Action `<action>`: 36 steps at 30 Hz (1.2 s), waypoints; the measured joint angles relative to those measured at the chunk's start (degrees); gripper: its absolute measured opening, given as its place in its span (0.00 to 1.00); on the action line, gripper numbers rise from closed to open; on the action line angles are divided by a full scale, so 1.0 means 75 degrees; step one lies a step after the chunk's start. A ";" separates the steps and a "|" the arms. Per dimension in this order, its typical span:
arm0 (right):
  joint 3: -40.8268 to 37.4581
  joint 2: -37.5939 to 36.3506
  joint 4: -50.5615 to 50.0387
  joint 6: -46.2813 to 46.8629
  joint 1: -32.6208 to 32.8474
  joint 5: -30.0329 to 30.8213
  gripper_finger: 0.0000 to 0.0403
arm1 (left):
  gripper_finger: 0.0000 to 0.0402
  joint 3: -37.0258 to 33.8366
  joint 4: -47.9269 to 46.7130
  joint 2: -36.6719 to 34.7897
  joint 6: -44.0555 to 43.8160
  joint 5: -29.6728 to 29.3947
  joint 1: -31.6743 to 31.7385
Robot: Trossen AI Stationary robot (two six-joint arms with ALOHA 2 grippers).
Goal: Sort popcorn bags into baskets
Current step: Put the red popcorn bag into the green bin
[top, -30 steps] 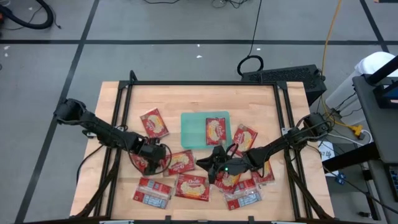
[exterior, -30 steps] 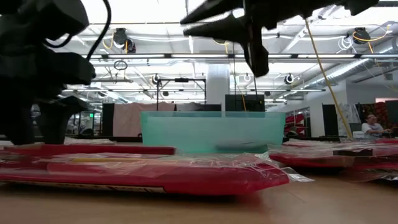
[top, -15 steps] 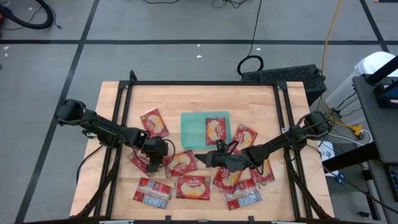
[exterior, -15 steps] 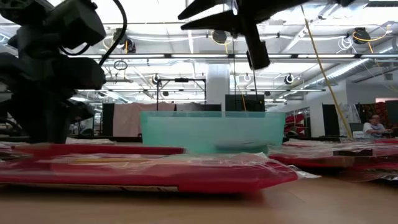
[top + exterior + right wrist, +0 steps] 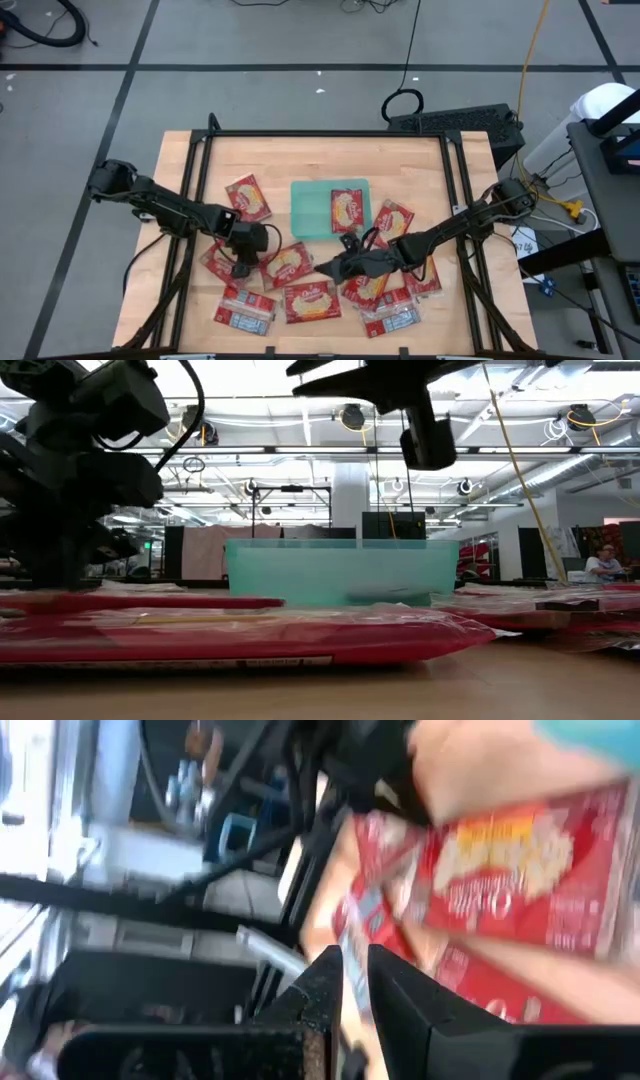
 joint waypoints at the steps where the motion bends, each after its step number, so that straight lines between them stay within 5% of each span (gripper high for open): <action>1: -0.0046 -0.0046 0.0020 -0.0042 -0.0001 -0.0248 0.12 | 0.01 0.0002 -0.0107 -0.0095 -0.0241 0.0081 -0.0006; 9: -0.0314 -0.0689 -0.0032 -0.0566 0.0026 -0.1642 0.12 | 0.00 0.0213 -0.1255 -0.0939 -0.1333 0.0101 -0.0257; 19: -0.1387 -0.2253 -0.0557 -0.1328 -0.0263 -0.1663 0.12 | 0.00 0.0285 -0.1291 -0.1265 -0.1903 -0.0087 -0.0295; 30: -0.1983 -0.3512 -0.0566 -0.0096 -0.0509 0.0147 0.12 | 0.00 0.1337 -0.1834 -0.2414 -0.2591 -0.0373 -0.0415; 36: -0.2018 -0.3495 -0.0431 0.1058 -0.0686 0.0163 0.21 | 0.00 0.1771 -0.1456 -0.2732 -0.3024 -0.0934 -0.0397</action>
